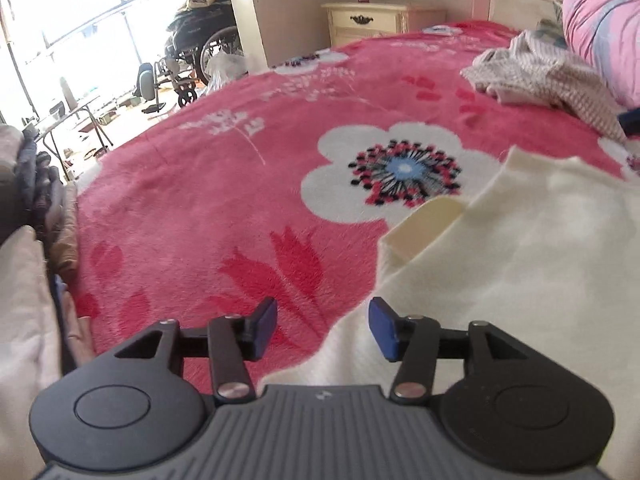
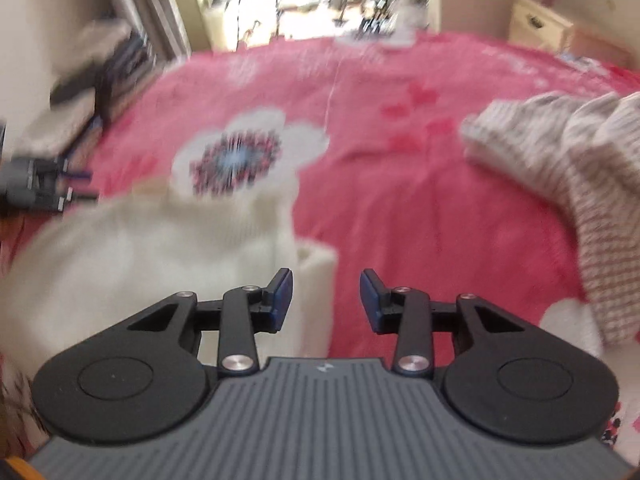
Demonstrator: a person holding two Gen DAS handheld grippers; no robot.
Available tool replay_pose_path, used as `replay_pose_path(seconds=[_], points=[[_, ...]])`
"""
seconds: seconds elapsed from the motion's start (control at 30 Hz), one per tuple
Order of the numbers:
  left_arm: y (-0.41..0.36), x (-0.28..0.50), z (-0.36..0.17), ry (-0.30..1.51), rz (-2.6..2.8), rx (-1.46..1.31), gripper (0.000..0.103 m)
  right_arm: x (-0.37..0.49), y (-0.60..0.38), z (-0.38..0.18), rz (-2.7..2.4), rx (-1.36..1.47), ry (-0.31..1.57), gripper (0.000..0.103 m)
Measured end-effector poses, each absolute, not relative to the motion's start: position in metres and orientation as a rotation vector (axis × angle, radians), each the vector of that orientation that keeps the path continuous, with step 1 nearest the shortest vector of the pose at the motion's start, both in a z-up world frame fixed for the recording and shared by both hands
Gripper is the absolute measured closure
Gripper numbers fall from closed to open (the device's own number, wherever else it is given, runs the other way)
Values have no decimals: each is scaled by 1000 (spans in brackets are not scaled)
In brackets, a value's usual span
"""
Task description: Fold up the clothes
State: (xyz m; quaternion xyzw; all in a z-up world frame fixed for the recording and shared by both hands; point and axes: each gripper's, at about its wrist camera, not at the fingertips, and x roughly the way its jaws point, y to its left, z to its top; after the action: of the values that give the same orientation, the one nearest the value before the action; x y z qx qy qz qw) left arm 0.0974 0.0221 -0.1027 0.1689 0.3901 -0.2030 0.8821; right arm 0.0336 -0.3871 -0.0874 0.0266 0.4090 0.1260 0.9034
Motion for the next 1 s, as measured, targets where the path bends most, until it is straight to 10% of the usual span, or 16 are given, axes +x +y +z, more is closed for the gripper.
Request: replay_pose_path(seconds=[0.5,1.0], points=[[-3,20,-62,872,-571,309,36,0,-414,-8,177,129,661,55],[-8,10,-58,918,-574,241,33,-9,-395,33,188,209,567,10]])
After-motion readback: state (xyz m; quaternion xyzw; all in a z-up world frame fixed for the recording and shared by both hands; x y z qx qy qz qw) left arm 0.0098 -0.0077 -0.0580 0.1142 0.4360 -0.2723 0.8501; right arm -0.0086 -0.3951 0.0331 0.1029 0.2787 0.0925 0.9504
